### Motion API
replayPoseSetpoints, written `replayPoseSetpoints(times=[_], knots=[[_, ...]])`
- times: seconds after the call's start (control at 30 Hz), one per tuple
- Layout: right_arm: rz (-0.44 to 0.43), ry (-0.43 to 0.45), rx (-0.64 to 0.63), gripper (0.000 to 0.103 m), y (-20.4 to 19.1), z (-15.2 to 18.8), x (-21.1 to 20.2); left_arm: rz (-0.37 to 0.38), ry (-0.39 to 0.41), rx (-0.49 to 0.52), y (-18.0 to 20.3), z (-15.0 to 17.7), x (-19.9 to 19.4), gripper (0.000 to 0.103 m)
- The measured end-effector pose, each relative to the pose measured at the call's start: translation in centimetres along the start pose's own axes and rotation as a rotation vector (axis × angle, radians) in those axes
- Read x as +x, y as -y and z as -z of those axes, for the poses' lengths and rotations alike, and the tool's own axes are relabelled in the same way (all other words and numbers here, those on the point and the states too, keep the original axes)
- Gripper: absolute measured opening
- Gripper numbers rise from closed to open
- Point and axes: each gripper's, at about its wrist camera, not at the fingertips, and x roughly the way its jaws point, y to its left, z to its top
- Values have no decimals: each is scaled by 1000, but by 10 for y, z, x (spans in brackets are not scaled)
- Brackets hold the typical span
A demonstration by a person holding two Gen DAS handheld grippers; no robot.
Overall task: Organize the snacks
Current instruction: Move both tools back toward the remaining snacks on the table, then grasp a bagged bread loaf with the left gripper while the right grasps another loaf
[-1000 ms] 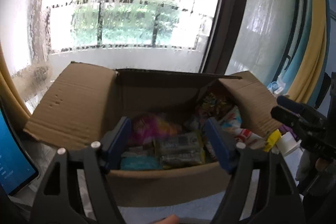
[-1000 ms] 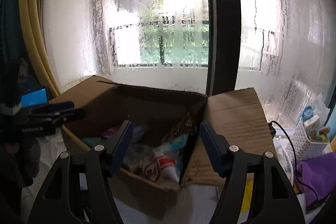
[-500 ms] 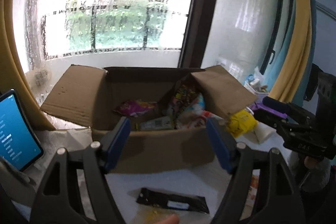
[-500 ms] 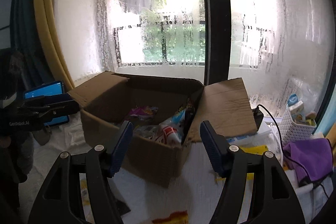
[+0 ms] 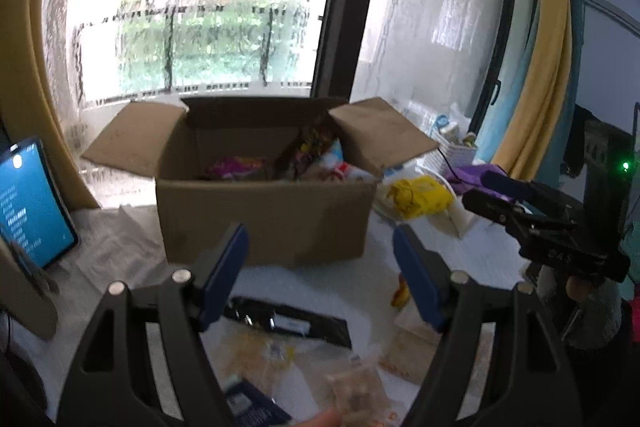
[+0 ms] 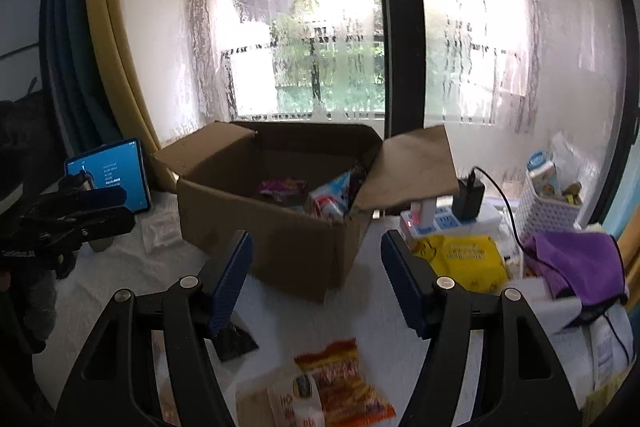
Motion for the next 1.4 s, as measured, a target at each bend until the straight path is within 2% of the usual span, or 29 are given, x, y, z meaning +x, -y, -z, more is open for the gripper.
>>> replayPoseSetpoints(times=[0.43,0.83,1.07,1.3,1.4], knots=[[7,-89,60,70,14,57,-11,-15,-129,-51,1,74,-4,76],[-32,-203,134,70,13,115,-13,-62,-223,-238,-9,152,-26,76],[-40,-246,160,70,11,137,-14,-79,-250,-306,-13,178,-32,76],[-58,-291,149,70,3,153,-7,-85,-268,-332,-15,194,-36,77],[-69,-303,152,70,1,157,-4,-81,-287,-352,-18,200,-33,82]])
